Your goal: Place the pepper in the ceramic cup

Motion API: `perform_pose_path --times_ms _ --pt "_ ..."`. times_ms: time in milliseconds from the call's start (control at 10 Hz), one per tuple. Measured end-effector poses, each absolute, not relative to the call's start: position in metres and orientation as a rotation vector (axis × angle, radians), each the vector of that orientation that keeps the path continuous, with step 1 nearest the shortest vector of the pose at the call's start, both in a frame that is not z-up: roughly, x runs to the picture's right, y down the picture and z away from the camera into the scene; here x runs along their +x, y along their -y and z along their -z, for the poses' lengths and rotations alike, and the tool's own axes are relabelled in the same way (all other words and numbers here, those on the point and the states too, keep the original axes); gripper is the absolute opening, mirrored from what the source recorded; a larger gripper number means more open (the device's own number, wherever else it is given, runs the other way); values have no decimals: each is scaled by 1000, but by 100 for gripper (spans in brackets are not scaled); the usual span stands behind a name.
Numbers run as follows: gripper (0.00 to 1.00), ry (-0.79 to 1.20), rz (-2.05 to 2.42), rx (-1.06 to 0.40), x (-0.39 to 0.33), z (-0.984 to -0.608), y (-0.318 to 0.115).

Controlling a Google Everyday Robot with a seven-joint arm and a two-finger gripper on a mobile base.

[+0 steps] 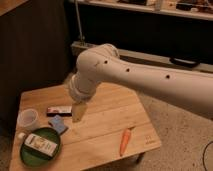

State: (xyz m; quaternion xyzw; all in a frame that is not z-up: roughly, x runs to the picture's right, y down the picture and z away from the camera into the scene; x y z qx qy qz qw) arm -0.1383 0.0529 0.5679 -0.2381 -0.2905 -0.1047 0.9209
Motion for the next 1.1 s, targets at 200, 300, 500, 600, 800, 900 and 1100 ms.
perform_pose_path --times_ms 200,300,500,600,800,900,1100 --pt "80 611 233 -481 -143 -566 -53" --pt "80 629 292 -448 -149 -566 -54" --pt "80 674 474 -377 -151 -574 -58" --pt "80 692 580 -332 -143 -584 -58" --pt "80 691 674 -297 -118 -604 -45" --pt "80 679 684 -305 -109 -613 -39" --pt "80 679 687 -307 -109 -613 -39"
